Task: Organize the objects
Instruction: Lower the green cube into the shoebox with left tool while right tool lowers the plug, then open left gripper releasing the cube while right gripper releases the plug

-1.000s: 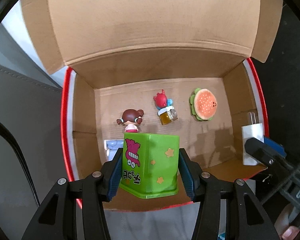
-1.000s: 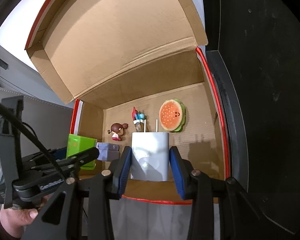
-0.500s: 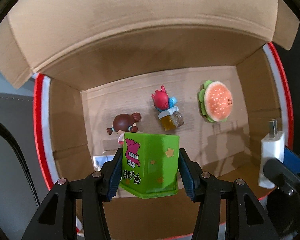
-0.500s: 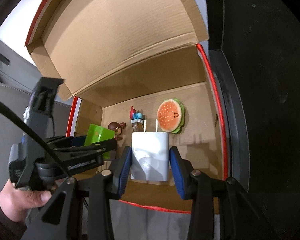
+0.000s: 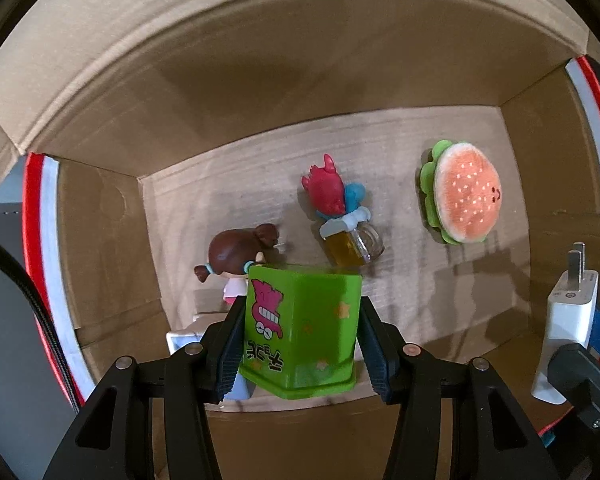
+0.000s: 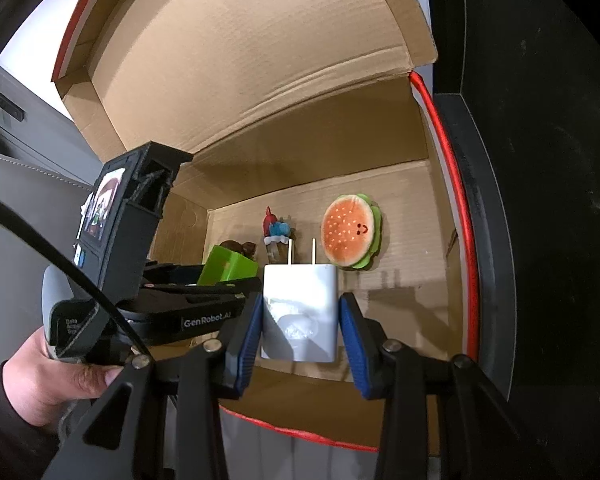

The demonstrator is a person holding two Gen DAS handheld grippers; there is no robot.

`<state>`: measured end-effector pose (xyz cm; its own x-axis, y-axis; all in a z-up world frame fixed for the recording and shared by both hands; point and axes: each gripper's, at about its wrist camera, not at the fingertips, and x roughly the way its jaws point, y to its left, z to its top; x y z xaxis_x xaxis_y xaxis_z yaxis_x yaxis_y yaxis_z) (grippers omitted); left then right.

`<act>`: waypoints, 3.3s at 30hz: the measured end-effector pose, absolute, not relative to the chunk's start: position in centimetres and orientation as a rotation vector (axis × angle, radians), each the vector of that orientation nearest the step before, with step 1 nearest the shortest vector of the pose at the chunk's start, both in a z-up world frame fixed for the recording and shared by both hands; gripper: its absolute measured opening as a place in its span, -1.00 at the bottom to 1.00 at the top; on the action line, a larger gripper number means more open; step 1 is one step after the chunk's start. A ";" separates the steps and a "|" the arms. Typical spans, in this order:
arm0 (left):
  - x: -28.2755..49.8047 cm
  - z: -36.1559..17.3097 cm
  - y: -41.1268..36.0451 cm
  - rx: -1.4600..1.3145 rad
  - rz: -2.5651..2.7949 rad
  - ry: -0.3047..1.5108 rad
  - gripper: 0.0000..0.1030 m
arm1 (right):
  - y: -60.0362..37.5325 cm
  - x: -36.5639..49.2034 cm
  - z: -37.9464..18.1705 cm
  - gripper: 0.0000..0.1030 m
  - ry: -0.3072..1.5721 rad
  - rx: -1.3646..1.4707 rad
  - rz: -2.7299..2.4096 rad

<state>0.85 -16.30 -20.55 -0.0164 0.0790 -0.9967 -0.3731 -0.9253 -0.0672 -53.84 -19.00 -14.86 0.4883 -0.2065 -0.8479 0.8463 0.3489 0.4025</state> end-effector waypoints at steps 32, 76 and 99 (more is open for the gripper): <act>1.1 -16.3 -22.0 -1.897 2.067 0.138 0.06 | -17.5 -46.8 -14.3 -0.26 0.839 1.015 -0.822; 3.2 -14.1 -26.0 -1.773 2.010 0.022 0.60 | -15.7 -41.9 -21.9 -0.24 1.073 1.082 -1.045; 4.6 -9.0 -27.6 -1.657 2.030 0.078 0.74 | -12.3 -43.3 -14.8 0.26 0.952 0.980 -1.014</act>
<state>4.59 -27.62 -9.04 -0.1215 0.3499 -0.9289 -0.4205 -0.8659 -0.2711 -43.29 -12.32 -14.82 0.2450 -0.2265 -0.9427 0.9551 0.2236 0.1945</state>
